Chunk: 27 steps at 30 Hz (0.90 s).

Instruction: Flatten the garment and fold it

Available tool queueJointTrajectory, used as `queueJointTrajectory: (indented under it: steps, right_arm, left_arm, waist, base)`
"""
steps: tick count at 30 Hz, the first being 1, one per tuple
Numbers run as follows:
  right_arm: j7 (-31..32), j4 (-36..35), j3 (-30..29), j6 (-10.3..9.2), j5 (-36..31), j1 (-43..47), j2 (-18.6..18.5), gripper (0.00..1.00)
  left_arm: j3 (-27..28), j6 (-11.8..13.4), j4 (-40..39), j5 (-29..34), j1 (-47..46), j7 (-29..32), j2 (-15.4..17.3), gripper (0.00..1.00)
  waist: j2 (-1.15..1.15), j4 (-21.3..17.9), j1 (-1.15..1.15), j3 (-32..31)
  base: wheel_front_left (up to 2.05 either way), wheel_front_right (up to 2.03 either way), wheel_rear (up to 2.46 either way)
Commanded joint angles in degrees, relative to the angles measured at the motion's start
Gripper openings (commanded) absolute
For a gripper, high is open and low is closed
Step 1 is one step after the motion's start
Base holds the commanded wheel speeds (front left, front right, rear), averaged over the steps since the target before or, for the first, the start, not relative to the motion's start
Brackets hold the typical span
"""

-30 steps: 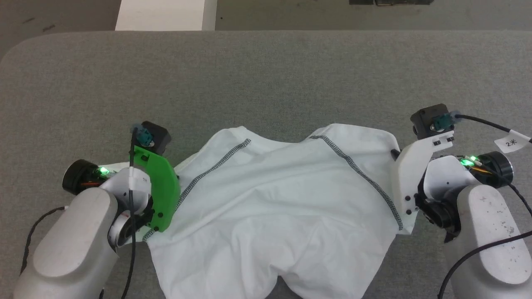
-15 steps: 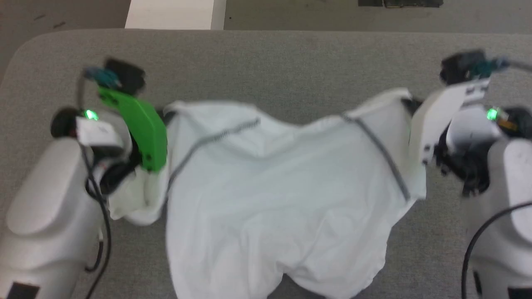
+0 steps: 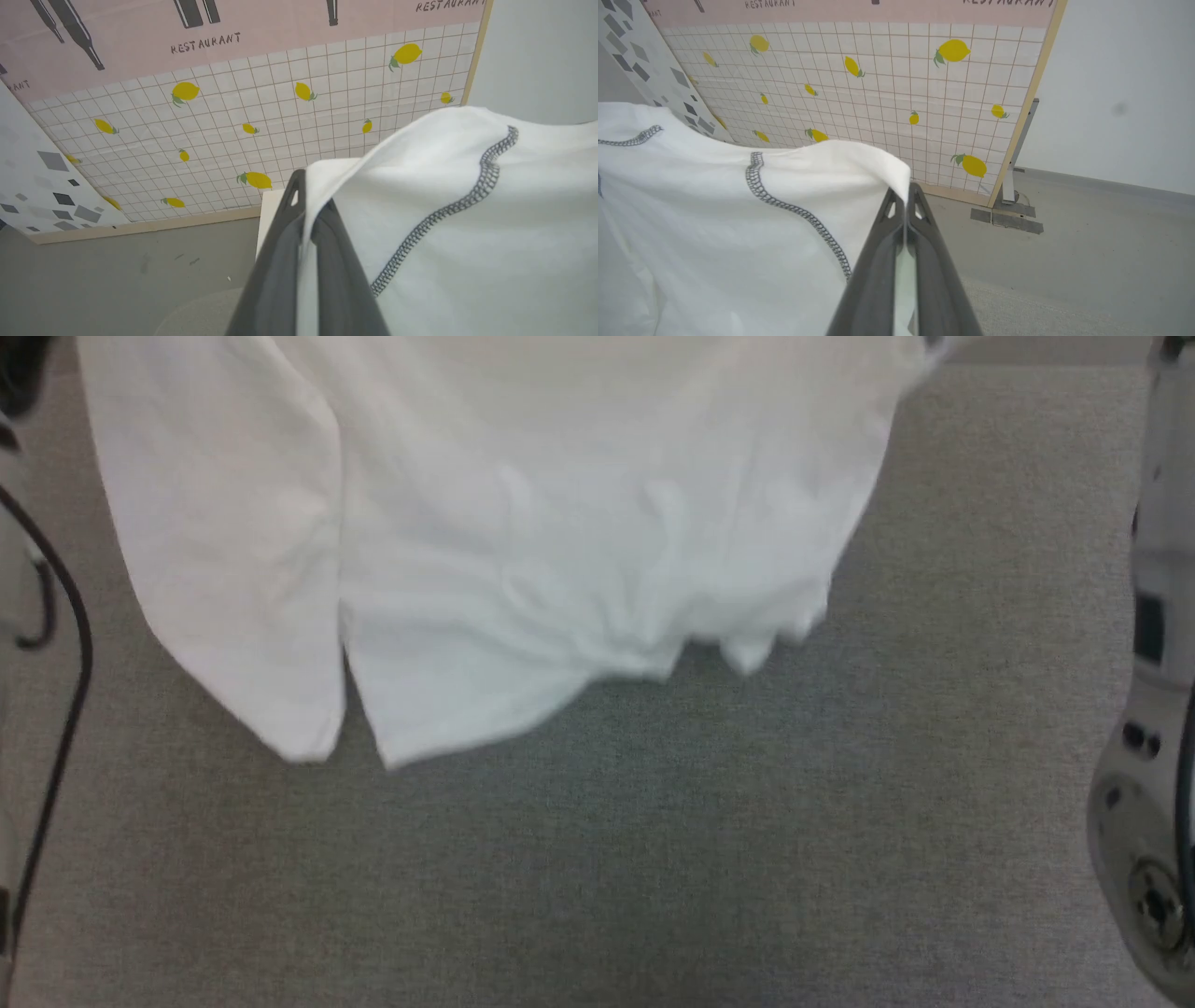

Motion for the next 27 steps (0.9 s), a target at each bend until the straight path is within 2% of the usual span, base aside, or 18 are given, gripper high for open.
queueJointTrajectory:
  steps: [1,9,13,21,27]
  right_arm:
    - [-1.76,1.41,-0.42,-0.09,-1.26,-3.03,0.22,0.0]
    - [-12.31,10.11,-2.13,-0.09,-5.67,-15.52,0.54,0.0]
    - [-17.78,13.66,-1.91,-0.09,-5.78,-19.02,0.55,0.0]
    - [-21.85,19.53,-0.41,-0.09,-4.29,-16.45,0.56,0.0]
    - [-23.82,17.62,3.02,-0.09,0.86,-7.91,0.09,0.0]
  left_arm:
    - [-0.42,0.71,1.26,1.92,-3.08,-1.43,0.3,0.0]
    - [0.63,4.03,7.99,7.64,-15.4,-13.28,1.0,0.0]
    - [1.5,4.16,10.26,8.0,-17.92,-19.29,0.97,0.0]
    - [1.09,0.71,16.71,5.85,-13.35,-25.09,-0.25,0.0]
    - [-0.37,-2.46,19.28,3.5,-6.6,-25.14,-0.55,0.0]
  waist:
    - [0.0,0.08,0.0,0.97]
    - [0.0,-0.11,0.0,3.56]
    - [0.0,0.09,0.0,4.71]
    - [0.0,0.64,0.0,5.74]
    - [0.0,0.99,0.0,4.16]
  base:
    - [0.0,0.0,0.0]
    - [0.0,0.0,0.0]
    - [0.0,0.0,0.0]
    - [0.0,0.0,0.0]
    - [0.0,0.0,0.0]
